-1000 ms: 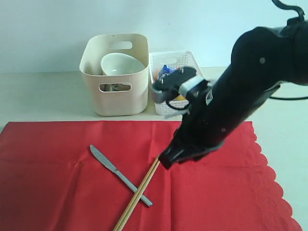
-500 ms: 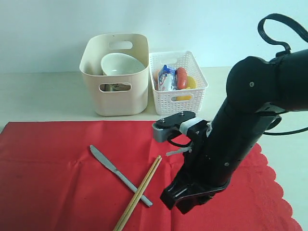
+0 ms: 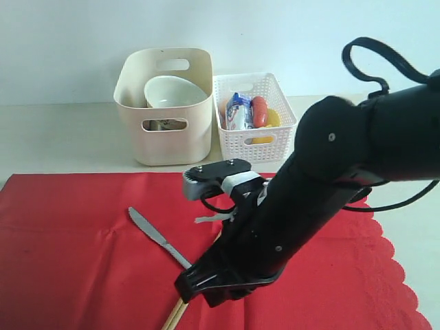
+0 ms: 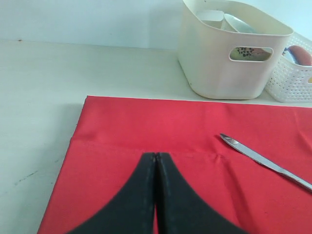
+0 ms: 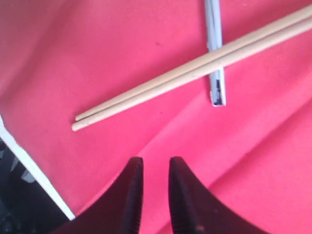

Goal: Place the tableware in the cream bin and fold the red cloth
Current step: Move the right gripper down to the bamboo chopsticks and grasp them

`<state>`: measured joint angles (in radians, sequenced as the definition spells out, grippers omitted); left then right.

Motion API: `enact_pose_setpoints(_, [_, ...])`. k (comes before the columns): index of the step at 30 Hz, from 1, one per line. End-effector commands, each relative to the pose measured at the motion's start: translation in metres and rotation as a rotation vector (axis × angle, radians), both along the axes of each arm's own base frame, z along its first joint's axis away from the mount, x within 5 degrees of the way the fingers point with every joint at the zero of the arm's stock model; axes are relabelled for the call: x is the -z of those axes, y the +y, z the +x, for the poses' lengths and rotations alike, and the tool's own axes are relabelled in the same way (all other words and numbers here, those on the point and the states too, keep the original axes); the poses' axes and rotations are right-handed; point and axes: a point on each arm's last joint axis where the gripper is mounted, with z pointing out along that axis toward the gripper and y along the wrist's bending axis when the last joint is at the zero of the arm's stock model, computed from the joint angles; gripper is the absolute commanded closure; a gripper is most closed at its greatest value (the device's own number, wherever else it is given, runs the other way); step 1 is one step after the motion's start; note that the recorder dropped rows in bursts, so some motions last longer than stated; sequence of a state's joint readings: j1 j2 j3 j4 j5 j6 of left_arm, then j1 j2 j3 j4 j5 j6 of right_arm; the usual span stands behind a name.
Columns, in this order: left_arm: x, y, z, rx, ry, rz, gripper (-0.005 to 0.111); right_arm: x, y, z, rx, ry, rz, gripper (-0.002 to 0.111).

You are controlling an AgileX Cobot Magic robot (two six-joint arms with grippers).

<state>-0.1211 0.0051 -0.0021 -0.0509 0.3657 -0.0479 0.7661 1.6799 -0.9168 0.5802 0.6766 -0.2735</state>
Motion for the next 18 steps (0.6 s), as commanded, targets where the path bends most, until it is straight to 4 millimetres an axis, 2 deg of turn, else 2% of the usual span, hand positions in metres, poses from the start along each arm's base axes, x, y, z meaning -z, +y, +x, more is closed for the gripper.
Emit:
enact_pose_setpoints(1, [0.0, 0.0, 0.0, -0.005, -0.011, -0.01, 0.107, 0.003, 0.017, -0.009, 0.023, -0.051, -0.06, 0.089])
enact_pose_setpoints(6, [0.0, 0.0, 0.0, -0.005, -0.011, -0.01, 0.107, 0.007, 0.039, -0.018, 0.048, -0.051, -0.162, 0.089])
enact_pose_setpoints(9, [0.0, 0.0, 0.0, -0.005, -0.011, -0.01, 0.107, 0.01, 0.055, -0.02, 0.069, -0.059, -0.208, 0.084])
enact_pose_setpoints(18, [0.0, 0.0, 0.0, -0.005, -0.011, -0.01, 0.107, 0.031, 0.086, -0.009, 0.282, 0.064, -0.372, 0.053])
